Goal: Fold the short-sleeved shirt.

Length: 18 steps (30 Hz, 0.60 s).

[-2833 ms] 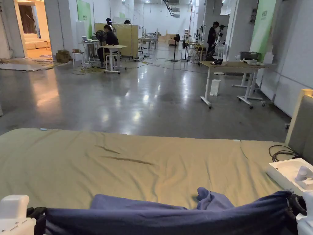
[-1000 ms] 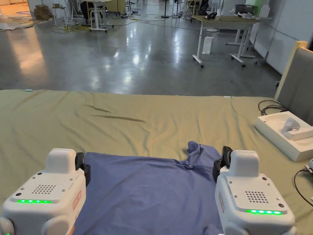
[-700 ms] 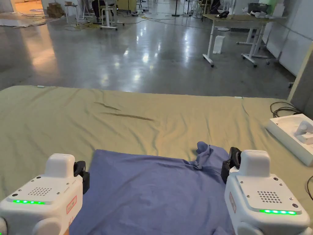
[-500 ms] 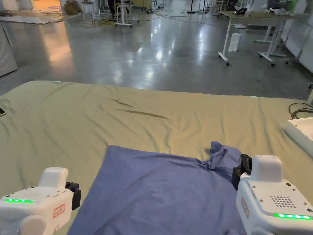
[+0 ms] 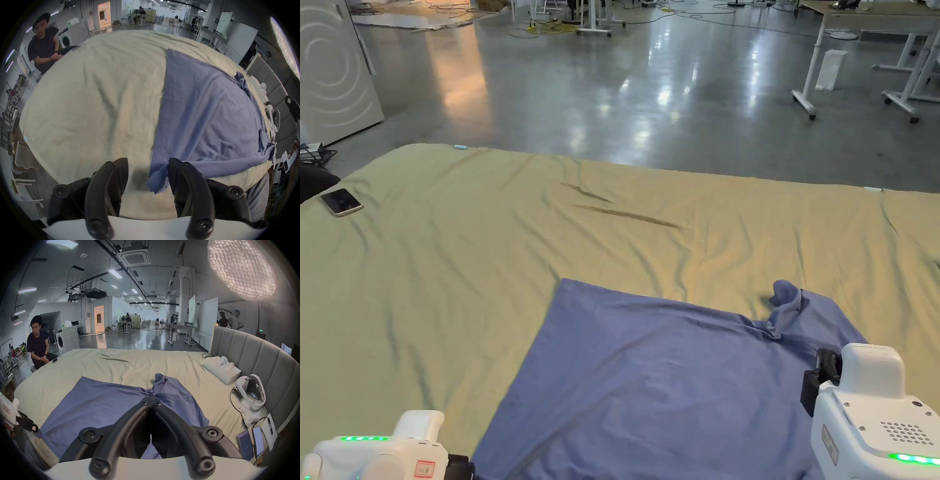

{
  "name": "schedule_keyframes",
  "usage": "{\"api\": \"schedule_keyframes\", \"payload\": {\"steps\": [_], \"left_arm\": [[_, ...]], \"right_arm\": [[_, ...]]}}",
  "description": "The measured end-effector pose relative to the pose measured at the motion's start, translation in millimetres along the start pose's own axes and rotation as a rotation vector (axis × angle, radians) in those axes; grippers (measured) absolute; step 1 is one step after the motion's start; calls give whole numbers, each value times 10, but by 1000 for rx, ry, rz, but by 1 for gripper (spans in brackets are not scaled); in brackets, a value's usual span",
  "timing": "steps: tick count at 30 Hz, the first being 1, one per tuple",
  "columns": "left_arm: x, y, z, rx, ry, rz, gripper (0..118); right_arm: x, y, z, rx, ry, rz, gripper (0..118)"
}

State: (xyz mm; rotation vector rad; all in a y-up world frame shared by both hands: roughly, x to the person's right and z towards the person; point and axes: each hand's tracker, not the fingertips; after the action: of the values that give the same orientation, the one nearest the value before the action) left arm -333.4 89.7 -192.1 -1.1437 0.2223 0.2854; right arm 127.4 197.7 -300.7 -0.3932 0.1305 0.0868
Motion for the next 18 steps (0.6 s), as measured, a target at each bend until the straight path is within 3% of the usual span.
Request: {"api": "schedule_keyframes", "payload": {"steps": [6, 11, 13, 18], "left_arm": [[117, -70, -149, -1, 57, 11, 52], [410, -90, -176, -7, 95, -129, 12], [481, -96, -203, -14, 124, -179, 8], [317, -78, -89, -9, 44, -84, 5]], "right_arm": [[62, -87, 5, -38, -9, 1, 0], [160, -188, 15, -77, -21, -8, 0], [217, -216, 51, -92, -22, -16, 0], [471, -255, 173, -184, -45, 35, 0]]}}
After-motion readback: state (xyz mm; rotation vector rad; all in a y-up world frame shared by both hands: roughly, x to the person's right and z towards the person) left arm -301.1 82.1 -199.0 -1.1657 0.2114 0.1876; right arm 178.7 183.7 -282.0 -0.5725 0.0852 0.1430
